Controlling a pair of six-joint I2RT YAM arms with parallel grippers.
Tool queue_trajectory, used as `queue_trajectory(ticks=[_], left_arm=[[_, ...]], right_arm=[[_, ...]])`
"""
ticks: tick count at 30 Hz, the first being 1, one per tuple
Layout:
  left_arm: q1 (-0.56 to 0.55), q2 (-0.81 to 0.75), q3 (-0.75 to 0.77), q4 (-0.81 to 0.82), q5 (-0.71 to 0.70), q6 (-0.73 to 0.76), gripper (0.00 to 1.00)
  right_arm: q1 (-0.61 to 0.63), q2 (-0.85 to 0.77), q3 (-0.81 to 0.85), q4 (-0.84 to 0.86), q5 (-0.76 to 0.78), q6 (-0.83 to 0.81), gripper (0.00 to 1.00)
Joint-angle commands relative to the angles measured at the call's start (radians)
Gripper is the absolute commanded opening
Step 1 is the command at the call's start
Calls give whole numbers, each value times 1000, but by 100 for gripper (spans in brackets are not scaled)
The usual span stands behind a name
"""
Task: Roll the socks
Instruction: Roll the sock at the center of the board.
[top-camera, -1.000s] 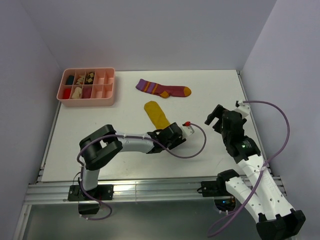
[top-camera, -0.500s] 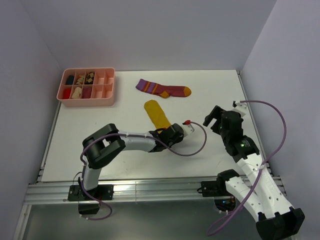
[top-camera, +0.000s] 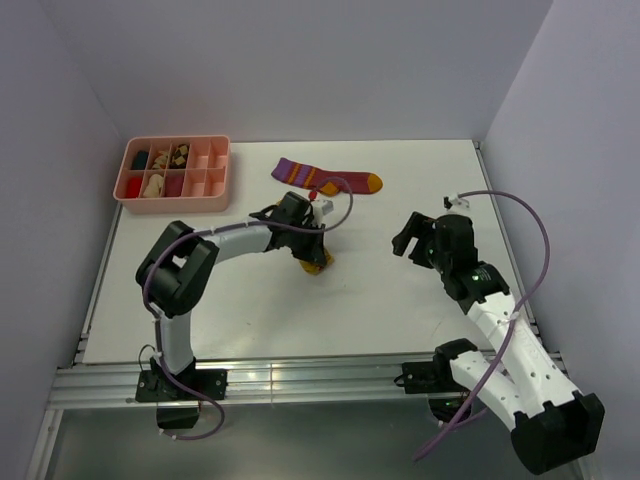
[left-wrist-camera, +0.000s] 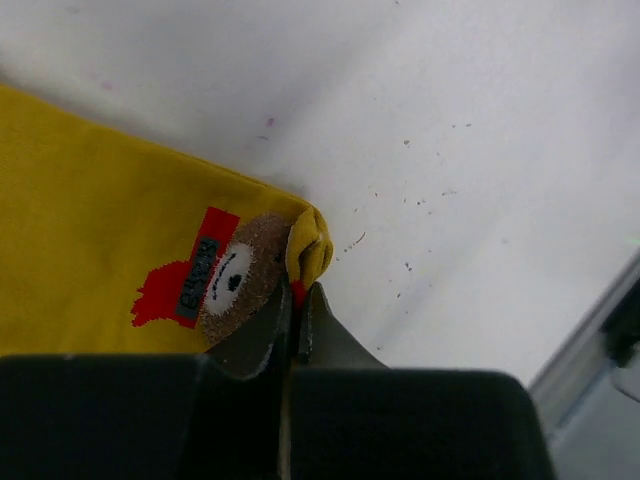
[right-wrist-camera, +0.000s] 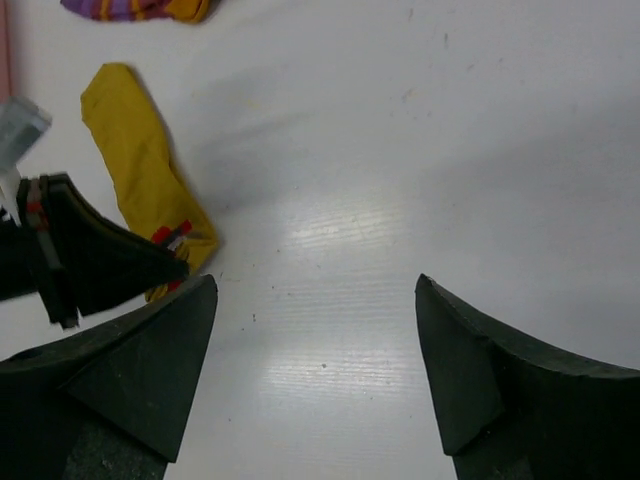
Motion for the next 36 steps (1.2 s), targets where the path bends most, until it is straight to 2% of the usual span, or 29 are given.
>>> queue_trajectory(ticks=[1, 5, 10, 13, 18, 20, 22, 28, 36], left_arm=[[62, 33, 44, -34, 263, -154, 1], [122, 59, 30, 10, 381, -249, 1], [191, 54, -46, 150, 455, -409, 1], [224, 37, -111, 301, 452, -507, 1], [255, 39, -169, 412, 409, -642, 1], [258, 56, -175, 437, 397, -664, 1], [258, 71, -177, 460, 380, -690, 1], [260, 100, -152, 435, 358, -678, 1], [263, 154, -111, 388, 345, -645, 1]], right_arm=[[-5, 43, 20, 70, -121, -38, 86], [0, 100, -1, 110, -251, -44, 82], [40, 198, -23, 164, -283, -12, 79], [87, 272, -30, 227, -270, 45, 74], [133, 439, -36, 331, -297, 183, 62], [140, 511, -39, 397, -325, 229, 55], [144, 560, -42, 455, -364, 292, 53], [160, 753, -47, 661, -423, 413, 53], [161, 915, -1, 813, -438, 507, 53]])
